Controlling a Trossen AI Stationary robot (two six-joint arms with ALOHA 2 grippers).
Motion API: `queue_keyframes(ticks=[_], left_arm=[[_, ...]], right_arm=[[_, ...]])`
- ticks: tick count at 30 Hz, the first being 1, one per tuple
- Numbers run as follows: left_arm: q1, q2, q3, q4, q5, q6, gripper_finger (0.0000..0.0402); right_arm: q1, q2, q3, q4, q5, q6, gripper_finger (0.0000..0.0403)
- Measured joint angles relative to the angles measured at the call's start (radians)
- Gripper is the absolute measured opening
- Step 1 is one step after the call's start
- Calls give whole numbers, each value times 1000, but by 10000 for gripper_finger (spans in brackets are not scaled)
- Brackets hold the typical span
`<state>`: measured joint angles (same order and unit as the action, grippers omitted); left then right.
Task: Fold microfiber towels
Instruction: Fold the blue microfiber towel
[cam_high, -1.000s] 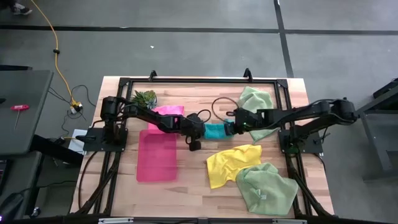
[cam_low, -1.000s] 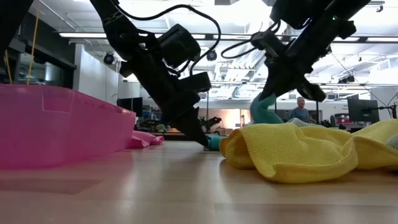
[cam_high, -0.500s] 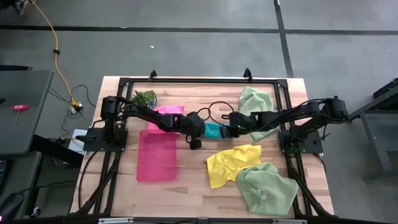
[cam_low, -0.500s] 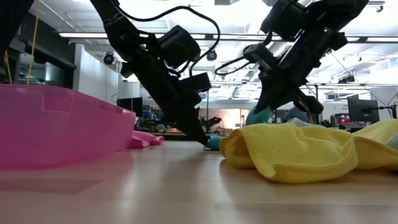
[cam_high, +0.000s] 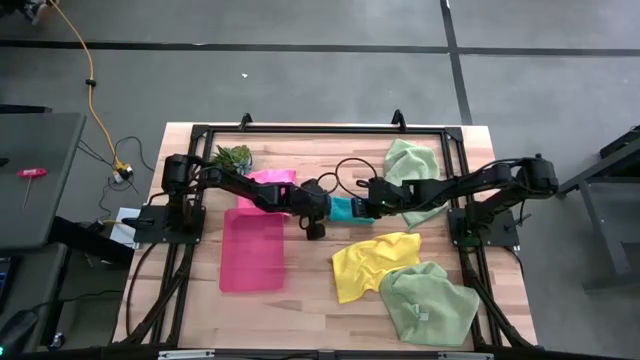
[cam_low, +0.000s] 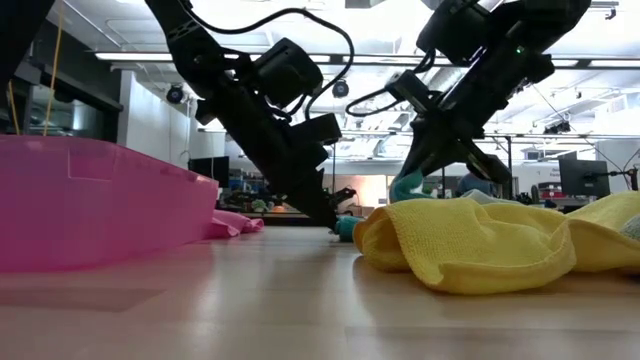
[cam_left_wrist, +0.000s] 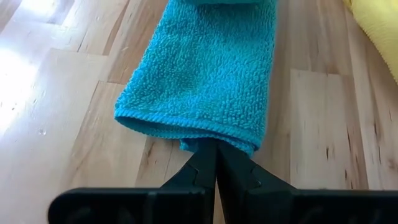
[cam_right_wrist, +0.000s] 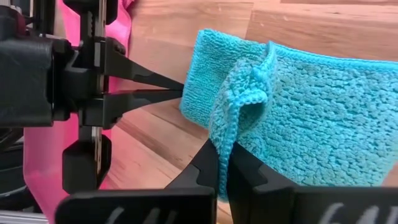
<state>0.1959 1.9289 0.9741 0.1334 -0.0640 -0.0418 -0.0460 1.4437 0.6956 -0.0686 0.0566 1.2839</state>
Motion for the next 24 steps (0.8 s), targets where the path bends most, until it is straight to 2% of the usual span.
queue_keyframes(ticks=[7, 10, 24], left_arm=[[0, 0, 0, 4, 0, -7, 0], [0, 0, 0, 4, 0, -8, 0], [0, 0, 0, 4, 0, -8, 0]], right_arm=[[0, 0, 0, -1, 0, 0, 2], [0, 0, 0, 6, 0, -3, 17], [0, 0, 0, 44, 45, -1, 197]])
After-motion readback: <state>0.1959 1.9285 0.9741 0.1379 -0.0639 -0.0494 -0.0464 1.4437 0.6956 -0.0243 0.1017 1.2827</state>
